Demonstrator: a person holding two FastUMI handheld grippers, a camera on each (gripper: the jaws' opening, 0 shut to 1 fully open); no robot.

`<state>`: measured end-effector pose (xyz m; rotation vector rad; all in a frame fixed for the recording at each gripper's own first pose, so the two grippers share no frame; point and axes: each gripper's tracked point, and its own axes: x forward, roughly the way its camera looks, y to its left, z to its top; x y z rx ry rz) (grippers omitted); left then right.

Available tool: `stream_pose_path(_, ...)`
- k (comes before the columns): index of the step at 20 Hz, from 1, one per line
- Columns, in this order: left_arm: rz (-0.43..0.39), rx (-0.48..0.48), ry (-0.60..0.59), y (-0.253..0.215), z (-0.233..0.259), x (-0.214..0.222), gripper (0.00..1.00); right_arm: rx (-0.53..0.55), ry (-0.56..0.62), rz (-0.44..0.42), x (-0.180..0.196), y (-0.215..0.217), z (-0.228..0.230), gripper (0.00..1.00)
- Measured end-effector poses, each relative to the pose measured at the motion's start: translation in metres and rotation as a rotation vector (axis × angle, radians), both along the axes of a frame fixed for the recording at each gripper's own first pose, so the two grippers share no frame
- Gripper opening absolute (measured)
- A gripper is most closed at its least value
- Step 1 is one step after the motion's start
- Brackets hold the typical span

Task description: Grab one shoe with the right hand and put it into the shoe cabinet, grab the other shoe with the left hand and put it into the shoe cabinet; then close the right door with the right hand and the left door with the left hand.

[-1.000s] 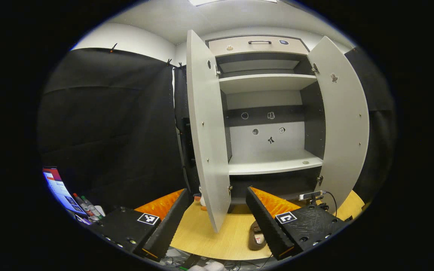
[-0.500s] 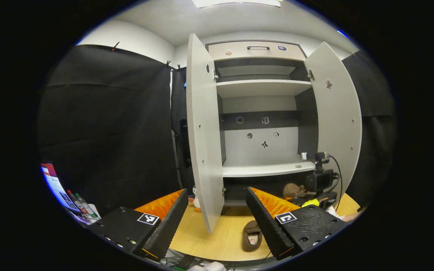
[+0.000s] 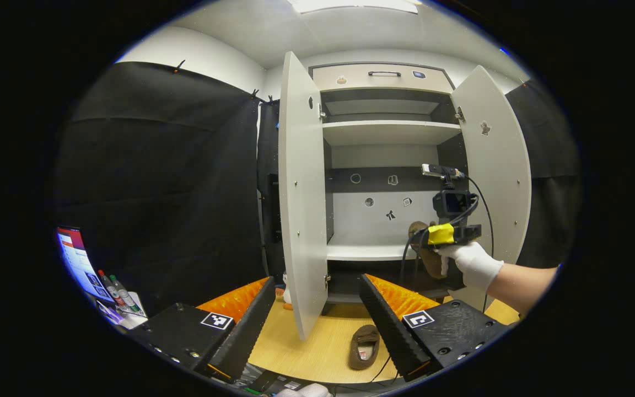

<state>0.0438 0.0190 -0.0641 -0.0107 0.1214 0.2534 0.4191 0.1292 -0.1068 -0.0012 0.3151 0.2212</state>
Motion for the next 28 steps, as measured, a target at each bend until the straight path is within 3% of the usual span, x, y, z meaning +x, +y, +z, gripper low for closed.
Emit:
stream_pose_path(5,0.051,-0.003,0.017,0.003,-0.004,-0.007,0.96,-0.019,0.049,-0.032,0.077,0.005,0.012,0.1)
stream_pose_path(10,0.092,-0.003,0.035,0.006,-0.008,-0.013,0.96,-0.055,0.181,-0.069,0.136,0.003,-0.016,0.1)
stream_pose_path(13,0.113,-0.003,0.033,0.007,-0.005,-0.016,0.96,-0.038,0.285,-0.089,0.147,0.004,-0.033,0.1)
stream_pose_path(16,0.128,0.002,0.016,0.01,0.0,-0.017,0.96,-0.096,0.35,-0.087,0.145,0.004,-0.037,0.08)
stream_pose_path(17,0.131,0.002,0.015,0.01,0.0,-0.017,0.96,-0.113,0.357,-0.083,0.144,0.003,-0.036,0.14)
stream_pose_path(19,0.128,-0.002,0.014,0.01,-0.001,-0.016,0.96,-0.112,0.355,-0.069,0.141,0.004,-0.034,0.16)
stream_pose_path(20,0.124,-0.003,0.015,0.01,-0.002,-0.016,0.96,-0.108,0.345,-0.072,0.138,0.004,-0.031,0.22)
stream_pose_path(21,0.121,-0.001,0.014,0.009,-0.002,-0.016,0.96,-0.096,0.322,-0.074,0.134,0.002,-0.024,0.36)
stream_pose_path(23,0.11,-0.001,0.006,0.007,0.001,-0.017,0.96,-0.07,0.267,-0.089,0.124,-0.001,-0.009,0.53)
stream_pose_path(25,0.099,0.005,-0.003,0.008,0.003,-0.019,0.96,-0.043,0.211,-0.087,0.111,-0.003,0.006,0.8)
stream_pose_path(28,0.083,0.002,-0.007,0.011,0.004,-0.022,0.96,-0.061,0.11,-0.078,0.087,-0.01,0.028,0.88)
